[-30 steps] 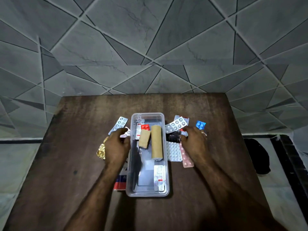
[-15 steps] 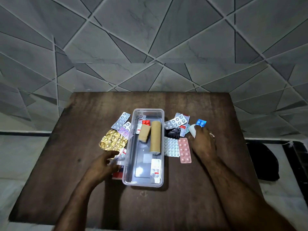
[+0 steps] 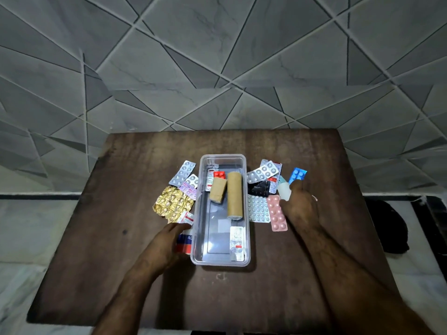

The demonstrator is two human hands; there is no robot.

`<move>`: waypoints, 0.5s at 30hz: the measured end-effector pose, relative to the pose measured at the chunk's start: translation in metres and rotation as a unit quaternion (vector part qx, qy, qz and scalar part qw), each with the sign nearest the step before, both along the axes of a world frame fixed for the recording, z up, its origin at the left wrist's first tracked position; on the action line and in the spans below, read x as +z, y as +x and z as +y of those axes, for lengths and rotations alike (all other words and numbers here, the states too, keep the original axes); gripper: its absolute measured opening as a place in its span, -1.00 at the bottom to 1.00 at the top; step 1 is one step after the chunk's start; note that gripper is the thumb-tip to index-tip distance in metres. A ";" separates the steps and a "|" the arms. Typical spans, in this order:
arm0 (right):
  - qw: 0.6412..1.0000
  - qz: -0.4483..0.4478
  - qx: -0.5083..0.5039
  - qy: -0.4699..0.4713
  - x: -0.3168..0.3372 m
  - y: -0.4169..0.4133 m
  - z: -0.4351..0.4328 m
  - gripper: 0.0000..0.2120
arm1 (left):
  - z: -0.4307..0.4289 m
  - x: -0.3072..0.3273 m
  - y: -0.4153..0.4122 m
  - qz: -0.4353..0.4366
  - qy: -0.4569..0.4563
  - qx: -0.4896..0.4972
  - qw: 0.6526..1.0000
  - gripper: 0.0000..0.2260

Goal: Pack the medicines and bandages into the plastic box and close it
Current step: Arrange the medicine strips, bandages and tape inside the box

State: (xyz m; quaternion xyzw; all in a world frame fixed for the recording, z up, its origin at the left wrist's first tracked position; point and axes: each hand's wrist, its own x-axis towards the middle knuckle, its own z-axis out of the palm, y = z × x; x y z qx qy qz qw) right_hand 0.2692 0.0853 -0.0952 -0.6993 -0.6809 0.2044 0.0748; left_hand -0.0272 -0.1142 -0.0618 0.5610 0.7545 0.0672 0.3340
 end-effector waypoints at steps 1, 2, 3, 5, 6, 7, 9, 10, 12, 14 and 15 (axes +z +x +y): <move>1.000 0.011 -0.007 -0.005 0.001 -0.002 -0.004 -0.51 | 0.001 0.000 -0.003 -0.001 -0.002 -0.002 1.000 -0.32; 1.000 0.025 -0.012 -0.005 0.002 -0.003 -0.006 -0.52 | 0.002 0.000 -0.004 -0.003 0.002 -0.002 1.000 -0.32; 0.999 0.041 -0.017 -0.005 0.004 -0.006 -0.010 -0.53 | 0.003 0.000 -0.007 -0.010 0.005 0.000 1.000 -0.31; 0.997 0.073 -0.026 0.001 0.012 -0.012 -0.017 -0.56 | 0.005 0.002 -0.010 -0.030 0.014 0.009 0.999 -0.33; 0.996 0.087 -0.033 0.004 0.016 -0.016 -0.021 -0.58 | 0.007 0.004 -0.013 -0.038 0.015 0.010 0.999 -0.34; 0.994 0.100 -0.042 0.008 0.022 -0.020 -0.024 -0.58 | 0.009 0.006 -0.016 -0.044 0.018 0.010 0.999 -0.34; 0.988 0.139 -0.058 0.017 0.035 -0.030 -0.030 -0.56 | 0.014 0.013 -0.025 -0.035 0.021 0.001 0.999 -0.31; 0.984 0.163 -0.062 0.021 0.042 -0.035 -0.033 -0.54 | 0.017 0.016 -0.030 -0.016 0.026 -0.005 1.000 -0.29; 0.978 0.199 -0.060 0.019 0.056 -0.046 -0.042 -0.50 | 0.024 0.025 -0.039 0.013 0.055 -0.006 0.998 -0.30; 0.976 0.215 -0.039 0.009 0.068 -0.060 -0.053 -0.47 | 0.032 0.036 -0.043 0.005 0.095 0.002 0.996 -0.34; 0.976 0.217 -0.021 0.003 0.073 -0.067 -0.060 -0.45 | 0.036 0.041 -0.043 -0.006 0.108 0.007 0.994 -0.36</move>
